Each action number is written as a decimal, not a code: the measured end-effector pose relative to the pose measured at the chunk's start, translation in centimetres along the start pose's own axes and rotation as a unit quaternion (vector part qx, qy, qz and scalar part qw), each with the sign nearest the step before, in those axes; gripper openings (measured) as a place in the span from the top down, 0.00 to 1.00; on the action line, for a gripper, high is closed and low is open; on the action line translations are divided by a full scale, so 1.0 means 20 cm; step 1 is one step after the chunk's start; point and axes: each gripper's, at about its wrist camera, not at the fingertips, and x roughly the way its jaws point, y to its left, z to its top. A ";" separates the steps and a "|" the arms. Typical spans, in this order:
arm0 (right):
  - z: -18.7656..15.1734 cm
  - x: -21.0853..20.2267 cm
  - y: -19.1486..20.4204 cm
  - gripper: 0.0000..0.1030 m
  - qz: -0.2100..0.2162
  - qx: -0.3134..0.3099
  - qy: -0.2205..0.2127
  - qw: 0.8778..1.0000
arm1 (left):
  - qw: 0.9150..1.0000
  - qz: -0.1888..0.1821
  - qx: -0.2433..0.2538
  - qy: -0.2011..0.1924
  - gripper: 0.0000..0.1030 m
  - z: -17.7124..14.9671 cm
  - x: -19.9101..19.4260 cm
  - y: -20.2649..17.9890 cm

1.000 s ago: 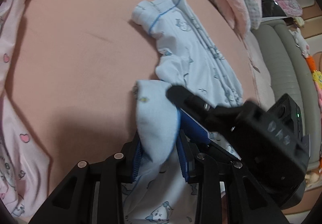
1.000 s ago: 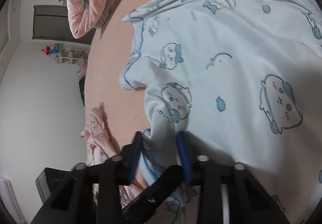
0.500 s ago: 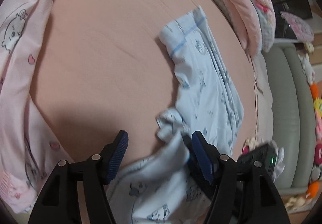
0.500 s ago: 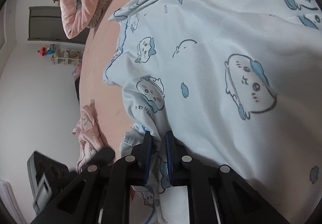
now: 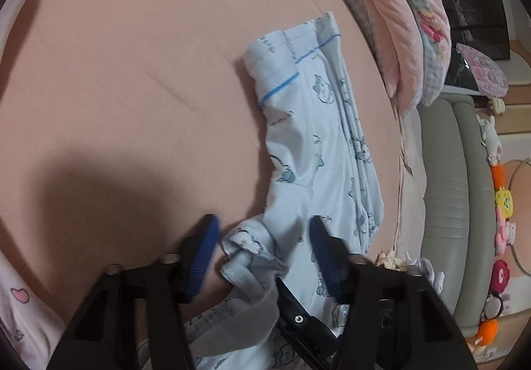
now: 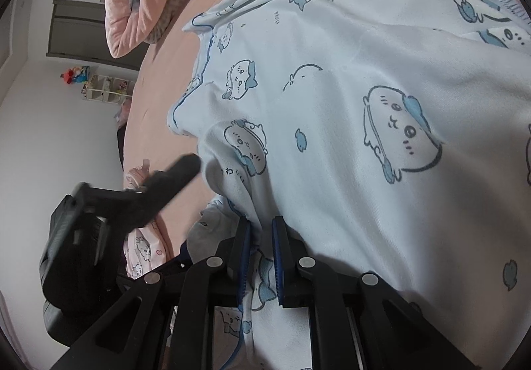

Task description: Fold clothes

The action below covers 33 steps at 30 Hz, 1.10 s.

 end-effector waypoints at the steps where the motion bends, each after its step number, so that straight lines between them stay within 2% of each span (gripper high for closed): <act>1: 0.00 0.00 0.00 0.92 0.001 -0.003 0.000 1.000 | 1.000 -0.004 -0.005 0.004 0.70 -0.01 0.00 0.01; 6: 0.00 -0.03 -0.01 0.86 0.016 0.004 -0.005 1.000 | 0.999 -0.029 -0.022 0.011 0.78 -0.02 -0.01 0.03; 8: 0.01 -0.05 0.00 0.81 0.024 0.006 -0.009 1.000 | 0.999 -0.035 -0.021 0.009 0.80 -0.03 -0.02 0.02; 10: 0.01 -0.06 0.01 0.61 0.032 0.008 -0.013 0.999 | 0.999 -0.041 -0.017 0.006 0.82 -0.03 -0.03 0.01; 12: 0.02 -0.08 0.03 0.50 0.058 0.017 -0.018 0.998 | 0.999 -0.048 -0.015 0.001 0.83 -0.03 -0.05 0.00; 19: 0.01 -0.11 0.12 0.49 0.036 -0.022 -0.028 0.999 | 0.997 -0.071 -0.010 -0.025 0.84 0.00 -0.16 0.01; 21: 0.01 -0.13 0.17 0.49 0.012 -0.056 -0.039 0.998 | 0.996 -0.079 -0.012 -0.031 0.84 0.00 -0.18 0.00; 24: 0.00 -0.16 0.26 0.49 -0.037 -0.119 -0.059 0.991 | 0.994 -0.105 -0.012 -0.031 0.84 0.02 -0.19 0.00; 28: -0.02 -0.16 0.36 0.49 -0.030 -0.169 -0.060 0.983 | 0.994 -0.109 -0.013 -0.028 0.84 0.03 -0.20 0.01; 33: -0.05 -0.07 0.45 0.49 -0.068 -0.219 -0.054 0.972 | 0.993 -0.114 -0.018 -0.013 0.84 0.04 -0.19 0.03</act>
